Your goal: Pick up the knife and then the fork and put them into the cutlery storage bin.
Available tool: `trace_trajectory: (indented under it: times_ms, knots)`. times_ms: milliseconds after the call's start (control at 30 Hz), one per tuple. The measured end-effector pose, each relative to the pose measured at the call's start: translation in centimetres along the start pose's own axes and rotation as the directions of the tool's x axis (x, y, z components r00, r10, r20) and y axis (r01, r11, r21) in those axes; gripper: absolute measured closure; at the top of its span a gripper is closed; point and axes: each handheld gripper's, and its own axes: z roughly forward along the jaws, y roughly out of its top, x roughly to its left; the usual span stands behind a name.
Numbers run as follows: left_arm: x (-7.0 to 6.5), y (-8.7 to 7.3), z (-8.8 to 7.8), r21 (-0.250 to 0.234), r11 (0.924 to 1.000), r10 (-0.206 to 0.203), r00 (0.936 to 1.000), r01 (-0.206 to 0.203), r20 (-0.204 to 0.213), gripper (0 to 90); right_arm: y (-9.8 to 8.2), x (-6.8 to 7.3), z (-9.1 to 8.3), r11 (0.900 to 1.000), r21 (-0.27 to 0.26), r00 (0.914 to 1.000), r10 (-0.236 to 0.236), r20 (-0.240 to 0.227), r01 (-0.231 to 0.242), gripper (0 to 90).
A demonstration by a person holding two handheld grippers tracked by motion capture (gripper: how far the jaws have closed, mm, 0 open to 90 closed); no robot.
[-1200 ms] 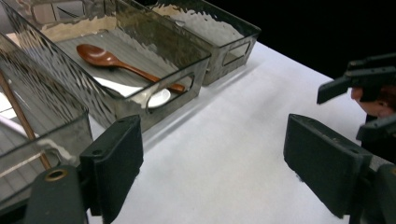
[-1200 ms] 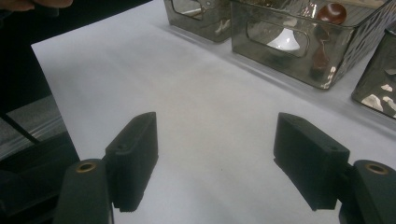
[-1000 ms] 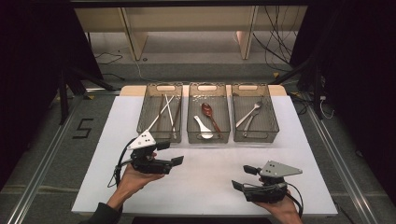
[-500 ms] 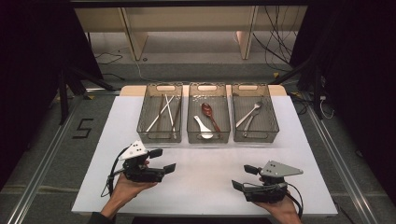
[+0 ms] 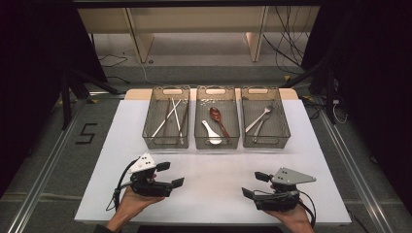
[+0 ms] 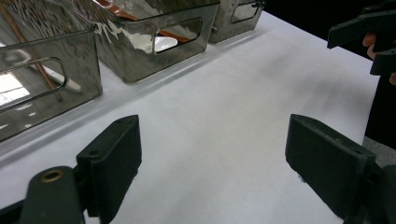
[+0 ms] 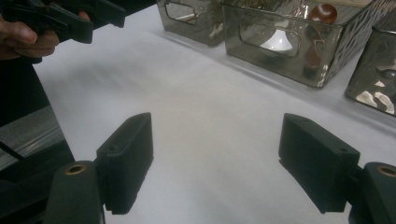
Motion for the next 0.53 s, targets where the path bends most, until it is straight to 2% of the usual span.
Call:
trace_trajectory:
  times_ms: [233, 533]
  knots:
    - [0.41, -0.05, -0.16, -0.013, 0.9997, -0.019, 0.9998, 0.019, -0.004, 18.1, 0.01, 0.01, 0.02, 1.0, 0.001, 1.0, -0.002, 0.001, 0.002, 27.1]
    - [0.57, -0.08, -0.14, -0.011, 0.9997, -0.02, 0.9998, 0.02, -0.009, 18.0, 0.0, -0.01, 0.01, 1.0, -0.001, 1.0, -0.002, 0.002, 0.002, 27.1]
